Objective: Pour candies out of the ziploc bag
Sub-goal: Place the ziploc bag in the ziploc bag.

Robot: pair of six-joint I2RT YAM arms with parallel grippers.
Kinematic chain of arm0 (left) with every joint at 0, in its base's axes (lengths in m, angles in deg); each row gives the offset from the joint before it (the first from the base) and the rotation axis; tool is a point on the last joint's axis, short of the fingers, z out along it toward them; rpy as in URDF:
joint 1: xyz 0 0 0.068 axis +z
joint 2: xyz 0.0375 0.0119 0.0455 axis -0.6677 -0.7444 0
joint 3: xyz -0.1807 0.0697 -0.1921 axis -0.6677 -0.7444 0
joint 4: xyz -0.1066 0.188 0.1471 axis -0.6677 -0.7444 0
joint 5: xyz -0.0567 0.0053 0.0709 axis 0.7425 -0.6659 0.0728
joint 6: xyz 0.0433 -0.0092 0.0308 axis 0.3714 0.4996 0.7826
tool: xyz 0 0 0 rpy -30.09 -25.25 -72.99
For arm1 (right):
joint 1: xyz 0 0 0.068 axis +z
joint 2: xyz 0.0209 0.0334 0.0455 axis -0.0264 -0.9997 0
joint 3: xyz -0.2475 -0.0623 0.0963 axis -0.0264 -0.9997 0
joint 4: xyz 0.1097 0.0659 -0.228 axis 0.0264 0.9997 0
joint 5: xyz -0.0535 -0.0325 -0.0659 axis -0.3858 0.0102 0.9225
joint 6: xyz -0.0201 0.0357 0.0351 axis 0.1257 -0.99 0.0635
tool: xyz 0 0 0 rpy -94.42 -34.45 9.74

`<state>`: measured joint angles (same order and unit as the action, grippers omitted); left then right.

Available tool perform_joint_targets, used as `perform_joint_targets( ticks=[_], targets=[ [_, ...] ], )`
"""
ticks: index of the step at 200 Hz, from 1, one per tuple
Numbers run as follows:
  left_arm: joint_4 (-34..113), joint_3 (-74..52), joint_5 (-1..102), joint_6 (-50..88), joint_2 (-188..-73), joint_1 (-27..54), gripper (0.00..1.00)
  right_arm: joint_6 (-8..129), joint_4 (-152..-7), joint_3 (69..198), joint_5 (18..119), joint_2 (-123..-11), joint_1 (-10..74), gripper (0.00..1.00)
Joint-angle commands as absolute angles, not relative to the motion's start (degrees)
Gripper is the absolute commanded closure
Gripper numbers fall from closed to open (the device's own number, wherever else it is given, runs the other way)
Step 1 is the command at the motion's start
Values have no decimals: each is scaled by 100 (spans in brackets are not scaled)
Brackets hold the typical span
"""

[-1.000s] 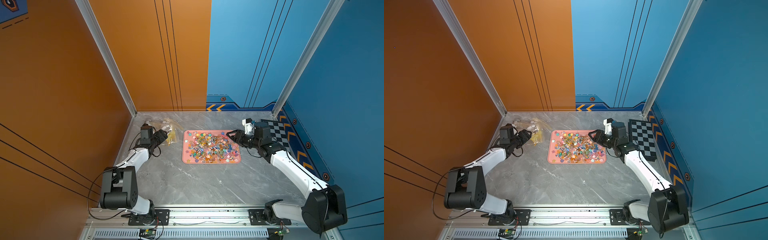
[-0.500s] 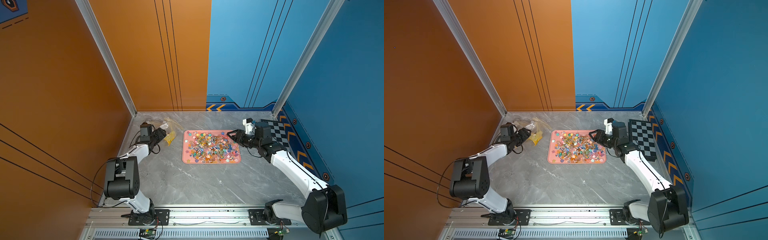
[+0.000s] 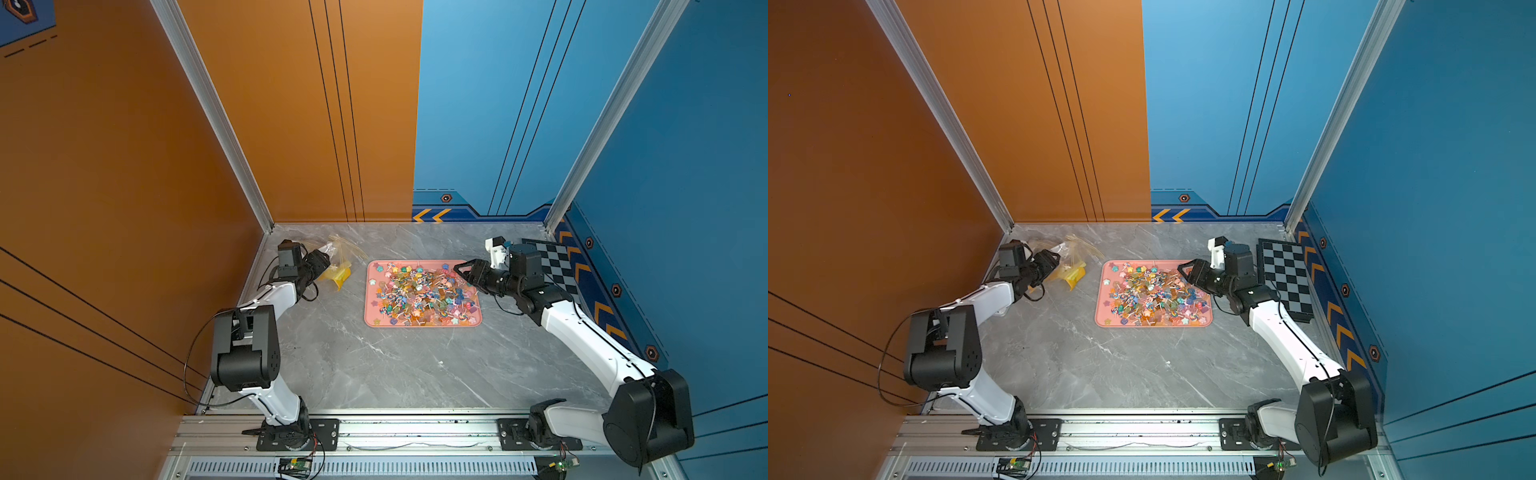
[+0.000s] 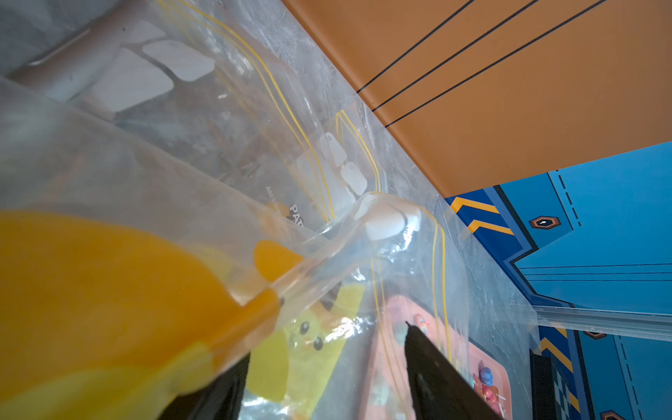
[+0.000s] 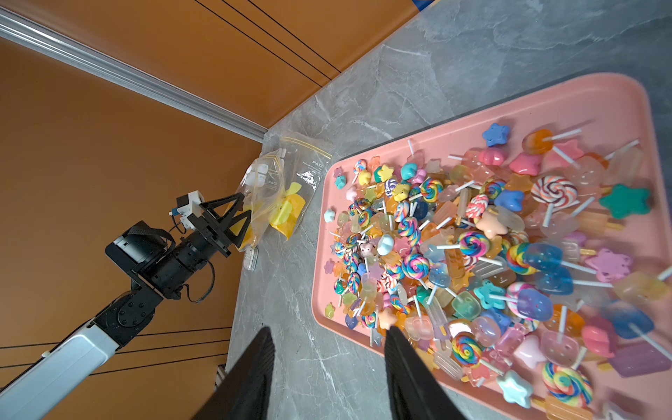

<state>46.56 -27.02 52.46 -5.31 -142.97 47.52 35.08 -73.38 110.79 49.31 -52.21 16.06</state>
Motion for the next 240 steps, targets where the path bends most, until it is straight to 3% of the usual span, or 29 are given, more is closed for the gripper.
perform_joint_targets(
  ticks=[1,240],
  targets=[
    [4741,-2525,5394,-550,-14479,4793,31,3618,-7220,11100,4975,-5219,1564,49],
    [4743,-2238,5401,-493,-15569,4669,30,3598,-7204,11065,4942,-5353,1527,48]
  ],
)
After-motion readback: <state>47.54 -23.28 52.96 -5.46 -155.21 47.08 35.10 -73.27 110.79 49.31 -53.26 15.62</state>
